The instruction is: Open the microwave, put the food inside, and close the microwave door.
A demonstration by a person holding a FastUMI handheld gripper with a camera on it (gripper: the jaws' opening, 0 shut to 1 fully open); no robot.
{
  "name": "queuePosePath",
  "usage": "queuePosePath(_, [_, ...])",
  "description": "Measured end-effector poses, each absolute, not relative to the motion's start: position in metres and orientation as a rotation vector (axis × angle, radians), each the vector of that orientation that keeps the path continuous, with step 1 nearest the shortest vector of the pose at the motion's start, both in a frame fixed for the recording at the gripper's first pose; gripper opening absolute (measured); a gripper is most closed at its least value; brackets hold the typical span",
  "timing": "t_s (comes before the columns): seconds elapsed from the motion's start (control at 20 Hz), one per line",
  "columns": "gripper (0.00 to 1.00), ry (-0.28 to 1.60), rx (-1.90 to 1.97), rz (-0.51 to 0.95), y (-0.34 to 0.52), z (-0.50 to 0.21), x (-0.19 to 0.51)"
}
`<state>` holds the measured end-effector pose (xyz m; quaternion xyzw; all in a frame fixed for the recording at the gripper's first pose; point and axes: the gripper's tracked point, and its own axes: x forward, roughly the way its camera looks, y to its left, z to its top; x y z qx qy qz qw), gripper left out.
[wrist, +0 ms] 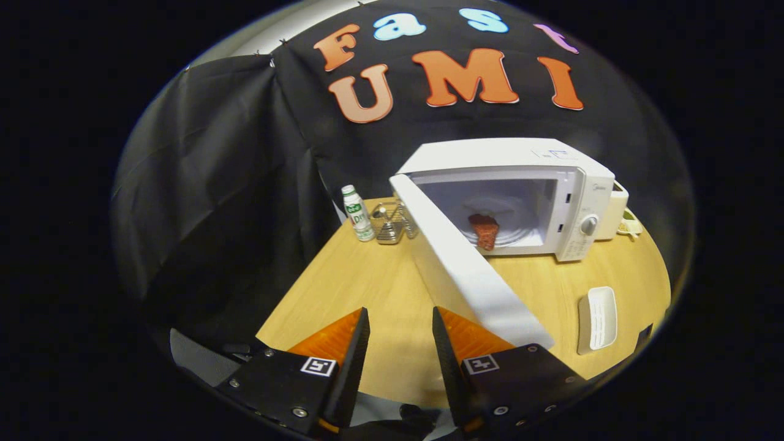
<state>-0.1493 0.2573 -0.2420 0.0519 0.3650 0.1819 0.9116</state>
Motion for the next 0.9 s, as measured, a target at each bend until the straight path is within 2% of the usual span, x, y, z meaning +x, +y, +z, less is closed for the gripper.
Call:
queuePosePath(0.2, [0.58, 0.692, 0.044, 0.29, 0.206, -0.246, -0.107])
queuePosePath(0.65, [0.58, 0.717, 0.024, 0.154, 0.127, -0.29, -0.04])
queuePosePath(0.9, [0.58, 0.683, 0.03, 0.134, 0.109, -0.301, 0.005])
